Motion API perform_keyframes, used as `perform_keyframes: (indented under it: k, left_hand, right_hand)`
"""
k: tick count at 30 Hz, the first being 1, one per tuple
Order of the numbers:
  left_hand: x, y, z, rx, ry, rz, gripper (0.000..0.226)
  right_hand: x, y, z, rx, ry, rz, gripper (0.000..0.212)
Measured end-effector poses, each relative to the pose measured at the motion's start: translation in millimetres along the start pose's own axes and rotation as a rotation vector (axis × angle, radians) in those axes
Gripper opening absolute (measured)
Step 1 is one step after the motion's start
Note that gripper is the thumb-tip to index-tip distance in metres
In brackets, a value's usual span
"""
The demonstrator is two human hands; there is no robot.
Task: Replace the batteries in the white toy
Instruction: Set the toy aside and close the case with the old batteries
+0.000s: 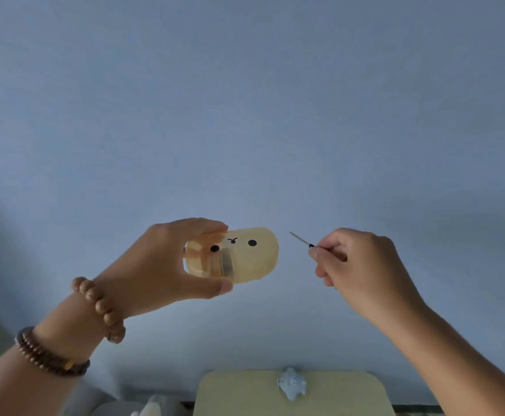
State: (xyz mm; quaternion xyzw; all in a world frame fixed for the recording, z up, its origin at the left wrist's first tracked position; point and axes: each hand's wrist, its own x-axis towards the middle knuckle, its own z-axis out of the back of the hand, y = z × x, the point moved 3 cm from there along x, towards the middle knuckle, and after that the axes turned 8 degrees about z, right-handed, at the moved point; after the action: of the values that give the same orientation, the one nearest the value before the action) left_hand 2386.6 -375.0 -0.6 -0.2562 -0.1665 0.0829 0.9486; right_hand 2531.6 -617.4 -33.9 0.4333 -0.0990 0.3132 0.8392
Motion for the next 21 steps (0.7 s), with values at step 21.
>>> perform_keyframes:
  k: [21]
  left_hand:
    - [-150,-88,170,0.206,-0.191,0.211,0.085]
  right_hand:
    - [-51,185,57,0.028,0.079,0.201,0.021]
